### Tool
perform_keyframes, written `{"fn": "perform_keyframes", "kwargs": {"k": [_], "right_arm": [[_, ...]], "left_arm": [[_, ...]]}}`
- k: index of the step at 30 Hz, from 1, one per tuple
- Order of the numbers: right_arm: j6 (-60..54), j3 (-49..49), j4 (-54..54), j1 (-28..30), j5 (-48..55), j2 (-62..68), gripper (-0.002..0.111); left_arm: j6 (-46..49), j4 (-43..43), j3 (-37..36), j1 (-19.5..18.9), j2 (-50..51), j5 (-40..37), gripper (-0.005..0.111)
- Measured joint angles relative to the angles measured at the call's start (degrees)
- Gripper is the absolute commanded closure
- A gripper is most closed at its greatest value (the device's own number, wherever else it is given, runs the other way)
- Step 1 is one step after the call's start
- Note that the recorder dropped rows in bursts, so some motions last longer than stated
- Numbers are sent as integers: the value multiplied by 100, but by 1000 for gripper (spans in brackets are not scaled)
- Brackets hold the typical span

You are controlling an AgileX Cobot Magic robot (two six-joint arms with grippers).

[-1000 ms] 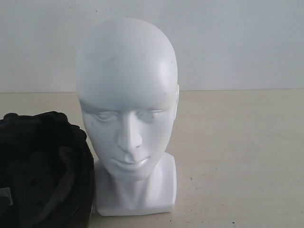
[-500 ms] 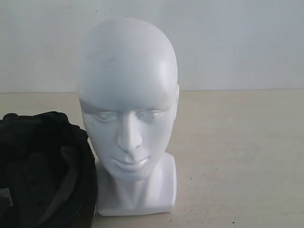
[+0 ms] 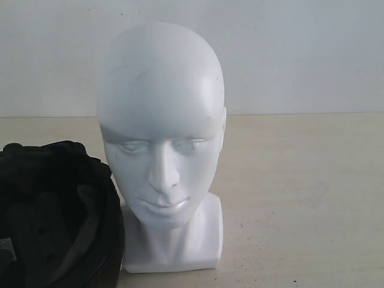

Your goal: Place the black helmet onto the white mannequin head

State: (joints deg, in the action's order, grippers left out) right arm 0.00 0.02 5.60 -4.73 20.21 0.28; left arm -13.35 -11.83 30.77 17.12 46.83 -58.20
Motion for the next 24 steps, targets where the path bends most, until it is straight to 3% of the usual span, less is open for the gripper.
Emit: {"fn": "perform_keyframes", "kwargs": {"k": [6,11,16,24], "right_arm": [[0,0,0,0,0,0,108],[0,0,0,0,0,0,108],[0,0,0,0,0,0,108],[0,0,0,0,0,0,108]], "left_arm": [[-91,-214,23,0,0,-61,102],[402,959,133,0,-68,-151,102],[833,2043,156,0,-68,394,102],[893,1698,156,0,657,656,102]]}}
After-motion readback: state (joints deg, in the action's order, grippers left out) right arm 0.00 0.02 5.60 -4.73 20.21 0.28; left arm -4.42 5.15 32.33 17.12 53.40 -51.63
